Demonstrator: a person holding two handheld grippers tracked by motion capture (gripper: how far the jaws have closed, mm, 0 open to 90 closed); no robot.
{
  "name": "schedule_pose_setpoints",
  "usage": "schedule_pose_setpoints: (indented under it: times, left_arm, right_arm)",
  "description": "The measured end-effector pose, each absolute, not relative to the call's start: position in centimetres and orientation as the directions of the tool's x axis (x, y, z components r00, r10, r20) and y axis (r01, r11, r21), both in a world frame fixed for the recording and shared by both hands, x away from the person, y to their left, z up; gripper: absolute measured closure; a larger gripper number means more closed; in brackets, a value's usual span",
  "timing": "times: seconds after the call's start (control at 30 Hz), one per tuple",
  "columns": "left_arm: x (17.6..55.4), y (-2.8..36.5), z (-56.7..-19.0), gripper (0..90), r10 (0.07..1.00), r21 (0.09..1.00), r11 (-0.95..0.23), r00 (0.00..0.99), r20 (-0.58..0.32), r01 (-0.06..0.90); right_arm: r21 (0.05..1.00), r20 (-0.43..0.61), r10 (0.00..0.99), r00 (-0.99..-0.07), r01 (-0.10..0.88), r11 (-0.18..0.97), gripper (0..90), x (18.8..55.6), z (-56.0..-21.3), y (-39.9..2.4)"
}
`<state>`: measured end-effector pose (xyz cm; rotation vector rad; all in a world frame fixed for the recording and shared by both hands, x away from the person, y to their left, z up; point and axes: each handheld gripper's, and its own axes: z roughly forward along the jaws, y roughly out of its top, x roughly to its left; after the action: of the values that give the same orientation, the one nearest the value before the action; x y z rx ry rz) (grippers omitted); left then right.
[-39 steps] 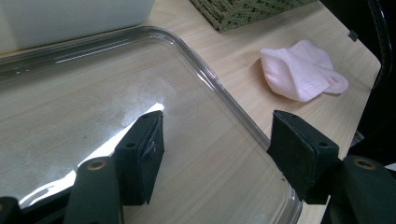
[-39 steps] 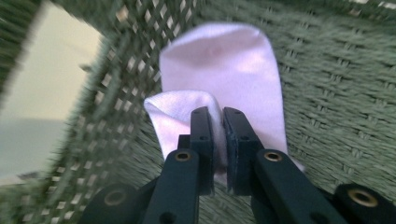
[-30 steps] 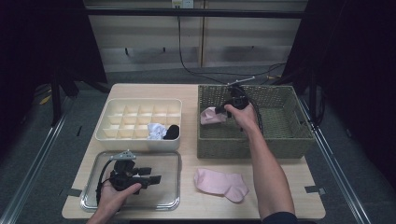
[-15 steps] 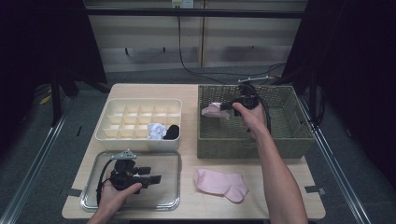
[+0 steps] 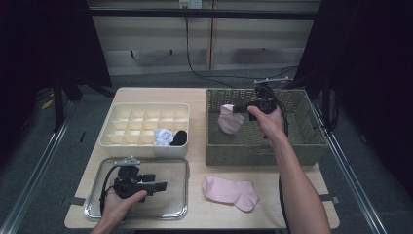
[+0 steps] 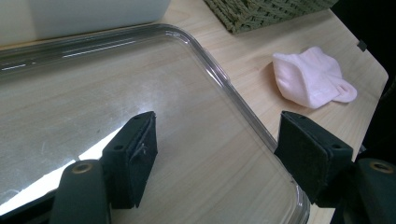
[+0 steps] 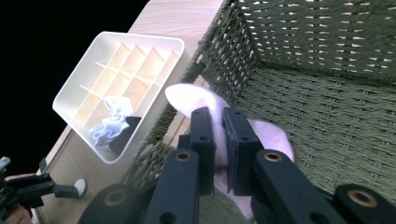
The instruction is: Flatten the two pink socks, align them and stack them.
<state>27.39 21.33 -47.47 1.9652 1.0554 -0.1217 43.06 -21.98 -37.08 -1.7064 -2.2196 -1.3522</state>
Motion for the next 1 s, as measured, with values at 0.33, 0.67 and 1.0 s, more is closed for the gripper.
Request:
schedule_pose_setpoints:
  times: [0.33, 0.67, 1.0]
  left_arm:
    - [27.3, 21.2, -47.3, 28.2, 0.623, 0.668, -0.256, 0.648, -0.439, 0.699]
    - [27.2, 21.1, -47.4, 28.0, 0.624, 0.664, -0.267, 0.651, -0.432, 0.698]
    - [27.4, 21.0, -47.4, 27.9, 0.624, 0.662, -0.276, 0.653, -0.429, 0.697]
  right_arm:
    - [0.626, 0.510, 0.748, -0.425, 0.779, 0.015, 83.4, 41.2, -35.4, -21.9]
    - [0.635, 0.547, 0.716, -0.434, 0.773, -0.016, 83.4, 39.9, -34.6, -22.1]
    - [0.644, 0.552, 0.709, -0.439, 0.765, -0.029, 83.3, 39.4, -33.8, -22.4]
